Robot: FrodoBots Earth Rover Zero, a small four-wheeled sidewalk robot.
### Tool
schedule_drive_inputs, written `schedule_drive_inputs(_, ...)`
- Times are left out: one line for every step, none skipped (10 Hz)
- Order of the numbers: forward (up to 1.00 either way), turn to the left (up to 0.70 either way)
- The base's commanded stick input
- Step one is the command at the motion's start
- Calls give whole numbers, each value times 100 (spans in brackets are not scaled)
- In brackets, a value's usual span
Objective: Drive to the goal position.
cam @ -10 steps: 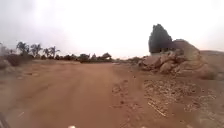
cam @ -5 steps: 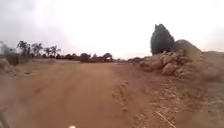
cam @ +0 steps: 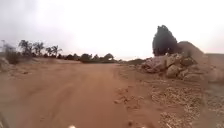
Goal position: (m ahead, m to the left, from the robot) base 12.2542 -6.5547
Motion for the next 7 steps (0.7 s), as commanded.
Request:
schedule_drive_inputs(50,38)
schedule_drive_inputs(50,14)
schedule_drive_inputs(50,0)
schedule_drive_inputs(50,0)
schedule_drive_inputs(50,0)
schedule_drive_inputs(50,0)
schedule_drive_inputs(50,0)
